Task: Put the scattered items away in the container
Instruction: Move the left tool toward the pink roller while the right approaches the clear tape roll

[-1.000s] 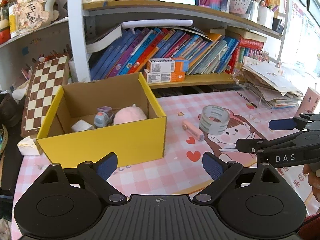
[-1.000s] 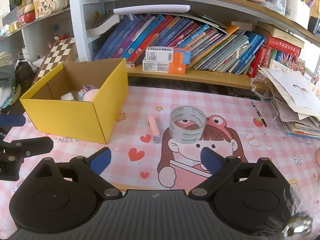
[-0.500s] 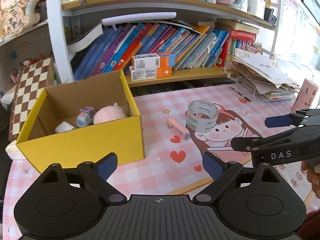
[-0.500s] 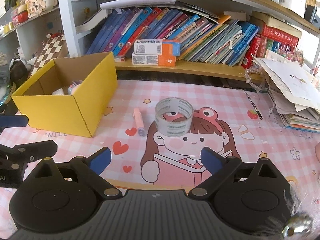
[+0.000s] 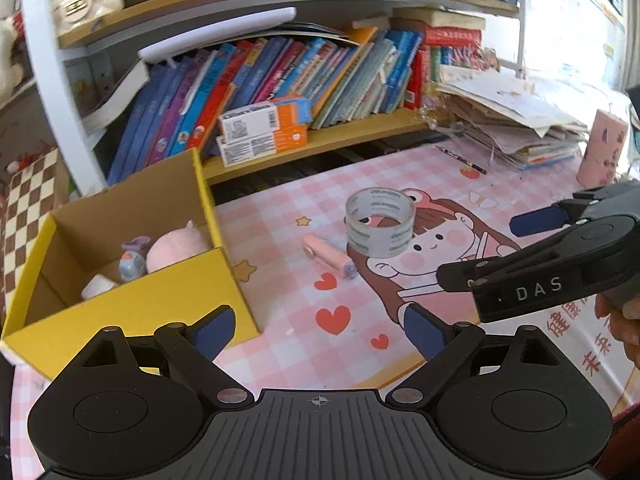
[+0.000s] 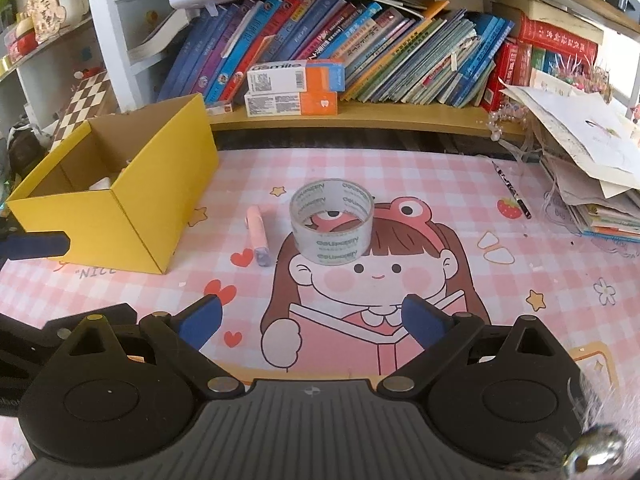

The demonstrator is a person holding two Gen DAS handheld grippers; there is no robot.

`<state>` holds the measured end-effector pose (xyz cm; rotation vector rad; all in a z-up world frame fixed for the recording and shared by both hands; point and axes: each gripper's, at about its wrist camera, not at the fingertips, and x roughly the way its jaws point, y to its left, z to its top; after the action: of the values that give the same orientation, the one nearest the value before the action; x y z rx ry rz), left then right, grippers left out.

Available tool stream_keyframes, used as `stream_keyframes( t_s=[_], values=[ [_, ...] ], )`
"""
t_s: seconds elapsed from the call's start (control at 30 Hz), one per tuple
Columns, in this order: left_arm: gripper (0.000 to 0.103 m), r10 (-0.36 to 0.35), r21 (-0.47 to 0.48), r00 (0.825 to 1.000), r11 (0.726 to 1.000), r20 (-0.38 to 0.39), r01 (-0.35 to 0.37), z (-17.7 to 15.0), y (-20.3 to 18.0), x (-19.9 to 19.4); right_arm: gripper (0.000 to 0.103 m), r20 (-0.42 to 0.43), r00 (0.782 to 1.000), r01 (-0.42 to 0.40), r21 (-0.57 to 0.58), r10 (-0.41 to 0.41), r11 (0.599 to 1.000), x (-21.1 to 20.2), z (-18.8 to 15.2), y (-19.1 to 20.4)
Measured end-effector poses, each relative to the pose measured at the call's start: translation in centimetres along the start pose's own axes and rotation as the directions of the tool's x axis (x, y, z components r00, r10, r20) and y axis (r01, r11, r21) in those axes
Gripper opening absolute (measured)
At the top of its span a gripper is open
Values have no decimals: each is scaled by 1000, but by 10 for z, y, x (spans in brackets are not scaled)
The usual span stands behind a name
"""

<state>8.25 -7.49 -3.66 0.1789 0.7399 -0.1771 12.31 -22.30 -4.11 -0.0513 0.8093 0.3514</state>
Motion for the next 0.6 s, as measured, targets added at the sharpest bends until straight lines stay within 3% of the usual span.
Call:
stream_keyframes(
  t_s=[0.3,0.6],
  values=[
    [92,-9,26,1000,1000,-1,9,9,-4,23,97,-26,1000,6,16,-5,1000,19,4,-11],
    [64,-54,40,998,998,-18,55,15,-8,47,97,-24,999,23,13,-22,1000,32,11,-21]
  ],
)
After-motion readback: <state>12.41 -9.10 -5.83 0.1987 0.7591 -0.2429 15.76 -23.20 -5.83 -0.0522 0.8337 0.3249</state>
